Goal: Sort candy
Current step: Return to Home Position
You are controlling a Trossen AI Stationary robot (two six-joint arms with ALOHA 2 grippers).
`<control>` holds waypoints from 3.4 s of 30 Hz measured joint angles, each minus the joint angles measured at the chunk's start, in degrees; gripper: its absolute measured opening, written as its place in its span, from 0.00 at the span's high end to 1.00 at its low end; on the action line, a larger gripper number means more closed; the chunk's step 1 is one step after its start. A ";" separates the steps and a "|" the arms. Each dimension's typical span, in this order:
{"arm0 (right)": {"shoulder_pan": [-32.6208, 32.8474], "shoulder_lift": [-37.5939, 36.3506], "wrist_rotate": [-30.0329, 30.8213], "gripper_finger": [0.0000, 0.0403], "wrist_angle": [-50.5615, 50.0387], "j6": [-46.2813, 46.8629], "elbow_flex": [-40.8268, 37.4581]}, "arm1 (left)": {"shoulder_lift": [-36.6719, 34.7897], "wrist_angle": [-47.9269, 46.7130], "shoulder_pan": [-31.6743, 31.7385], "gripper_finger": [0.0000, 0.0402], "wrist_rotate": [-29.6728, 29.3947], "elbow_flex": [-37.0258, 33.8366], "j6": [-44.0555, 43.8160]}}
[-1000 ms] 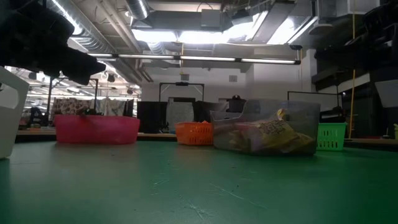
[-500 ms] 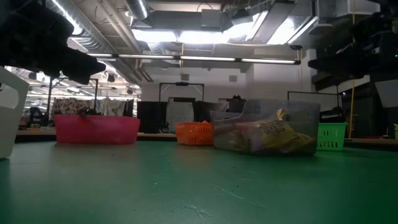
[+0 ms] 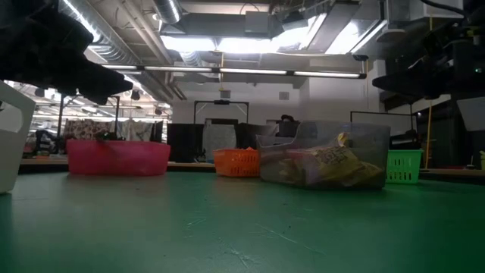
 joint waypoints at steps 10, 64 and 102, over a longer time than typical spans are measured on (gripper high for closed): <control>0.00 0.00 0.11 0.99 0.00 -0.02 0.00 | 0.00 -0.02 0.00 0.67 0.07 0.02 -0.09; 0.05 -1.60 0.20 0.99 0.20 -0.07 -0.04 | -15.61 0.28 -0.07 0.67 0.17 0.04 -0.09; 0.02 -1.60 0.20 0.99 0.28 -0.07 -0.04 | -15.21 -7.39 -0.05 0.67 0.24 0.02 9.92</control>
